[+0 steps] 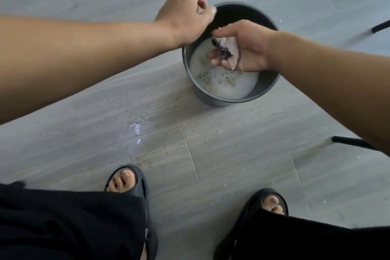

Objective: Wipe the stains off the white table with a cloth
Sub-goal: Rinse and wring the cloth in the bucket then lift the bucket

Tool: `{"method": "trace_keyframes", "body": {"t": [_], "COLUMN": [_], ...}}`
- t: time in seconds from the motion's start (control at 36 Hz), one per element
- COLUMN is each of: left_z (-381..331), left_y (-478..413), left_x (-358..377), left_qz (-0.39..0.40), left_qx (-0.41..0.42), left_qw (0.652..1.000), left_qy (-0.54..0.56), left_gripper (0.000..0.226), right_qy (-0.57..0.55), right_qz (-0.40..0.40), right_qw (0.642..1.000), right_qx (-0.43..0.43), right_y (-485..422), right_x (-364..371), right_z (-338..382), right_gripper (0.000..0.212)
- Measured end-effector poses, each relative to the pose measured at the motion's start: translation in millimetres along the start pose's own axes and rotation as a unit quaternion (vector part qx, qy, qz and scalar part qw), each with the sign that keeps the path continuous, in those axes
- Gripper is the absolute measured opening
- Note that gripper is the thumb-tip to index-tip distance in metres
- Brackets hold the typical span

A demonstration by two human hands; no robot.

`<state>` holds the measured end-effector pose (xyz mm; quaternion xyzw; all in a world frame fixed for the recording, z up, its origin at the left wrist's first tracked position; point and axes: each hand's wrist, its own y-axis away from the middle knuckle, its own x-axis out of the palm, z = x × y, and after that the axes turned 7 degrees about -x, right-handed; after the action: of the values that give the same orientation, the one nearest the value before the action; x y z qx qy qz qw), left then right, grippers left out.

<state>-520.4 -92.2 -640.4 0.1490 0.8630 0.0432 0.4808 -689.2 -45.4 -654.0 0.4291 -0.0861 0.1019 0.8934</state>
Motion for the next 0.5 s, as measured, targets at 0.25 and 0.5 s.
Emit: {"method": "trace_keyframes", "body": {"t": [0.25, 0.5], "left_z": [-72.2, -124.6], "left_y": [76.3, 231.3], "left_x": [-93.7, -389.6], "left_qz": [0.191, 0.114], "left_qx": [-0.162, -0.33], "left_qw": [0.934, 0.763], "left_qy": [0.255, 0.543], "left_gripper": [0.022, 0.024], "right_qy": [-0.138, -0.018], "right_qz": [0.059, 0.112], "right_qw": [0.988, 0.993], "right_qx": [-0.028, 0.005], "right_y": [142.4, 331.2], "right_x": [53.0, 211.8], "right_z": [71.2, 250.5], "right_gripper": [0.066, 0.025]}}
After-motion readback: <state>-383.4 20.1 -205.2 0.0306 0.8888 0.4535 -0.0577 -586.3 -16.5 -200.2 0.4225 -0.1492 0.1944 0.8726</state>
